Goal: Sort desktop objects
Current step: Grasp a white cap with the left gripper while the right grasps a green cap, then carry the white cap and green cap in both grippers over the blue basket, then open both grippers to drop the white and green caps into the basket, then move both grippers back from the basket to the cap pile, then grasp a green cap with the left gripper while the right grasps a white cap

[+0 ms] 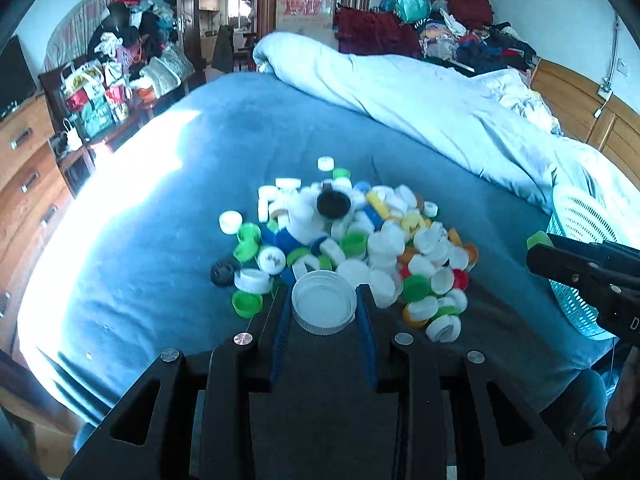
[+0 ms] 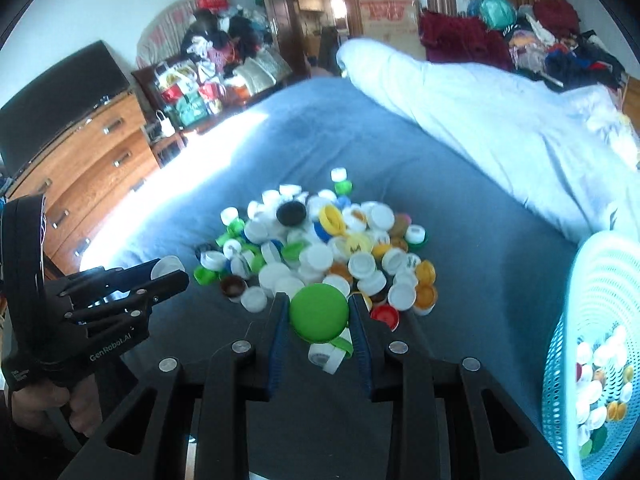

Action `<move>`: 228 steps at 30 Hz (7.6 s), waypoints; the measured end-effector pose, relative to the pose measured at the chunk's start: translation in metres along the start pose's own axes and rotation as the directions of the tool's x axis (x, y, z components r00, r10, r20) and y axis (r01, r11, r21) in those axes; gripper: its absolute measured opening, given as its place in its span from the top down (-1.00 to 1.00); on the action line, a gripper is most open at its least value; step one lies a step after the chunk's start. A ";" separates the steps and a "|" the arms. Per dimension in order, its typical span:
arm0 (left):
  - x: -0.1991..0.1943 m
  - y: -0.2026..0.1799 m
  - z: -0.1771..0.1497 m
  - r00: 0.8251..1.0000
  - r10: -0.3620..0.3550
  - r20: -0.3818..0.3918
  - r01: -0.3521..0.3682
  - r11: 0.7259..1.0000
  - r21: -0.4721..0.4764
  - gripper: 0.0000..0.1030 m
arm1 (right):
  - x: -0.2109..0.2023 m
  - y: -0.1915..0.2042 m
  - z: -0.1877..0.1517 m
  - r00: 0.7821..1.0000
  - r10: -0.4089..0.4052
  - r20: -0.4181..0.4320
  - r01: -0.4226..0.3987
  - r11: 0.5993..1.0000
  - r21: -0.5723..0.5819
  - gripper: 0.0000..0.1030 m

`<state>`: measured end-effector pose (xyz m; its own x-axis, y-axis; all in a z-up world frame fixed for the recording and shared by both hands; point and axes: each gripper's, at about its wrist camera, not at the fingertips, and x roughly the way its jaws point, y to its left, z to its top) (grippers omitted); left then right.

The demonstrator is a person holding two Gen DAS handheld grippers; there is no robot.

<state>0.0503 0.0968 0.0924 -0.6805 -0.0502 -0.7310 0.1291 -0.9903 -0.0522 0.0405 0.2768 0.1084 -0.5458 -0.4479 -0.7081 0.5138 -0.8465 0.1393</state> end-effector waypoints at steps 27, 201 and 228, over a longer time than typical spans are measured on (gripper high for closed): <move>-0.026 -0.078 0.039 0.997 -0.022 0.068 0.012 0.990 0.143 0.48 | -0.071 -0.070 -0.002 0.990 -0.090 0.109 0.078 0.990 0.114 0.37; 0.094 0.105 -0.039 0.991 -0.011 -0.130 0.007 1.000 -0.030 -0.07 | -0.015 -0.059 -0.055 0.992 -0.098 -0.083 0.100 0.995 0.020 -0.67; 0.107 0.195 -0.018 0.981 0.186 -0.056 -0.193 0.966 -0.173 -0.06 | 0.025 -0.008 -0.059 0.987 0.018 -0.159 -0.026 0.999 -0.047 -0.65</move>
<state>0.0157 -0.0997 -0.0077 -0.6030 -0.2258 -0.7651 0.3808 -0.9242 -0.0273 0.0616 0.2889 0.0490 -0.4242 -0.4117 -0.8066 0.5585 -0.8200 0.1249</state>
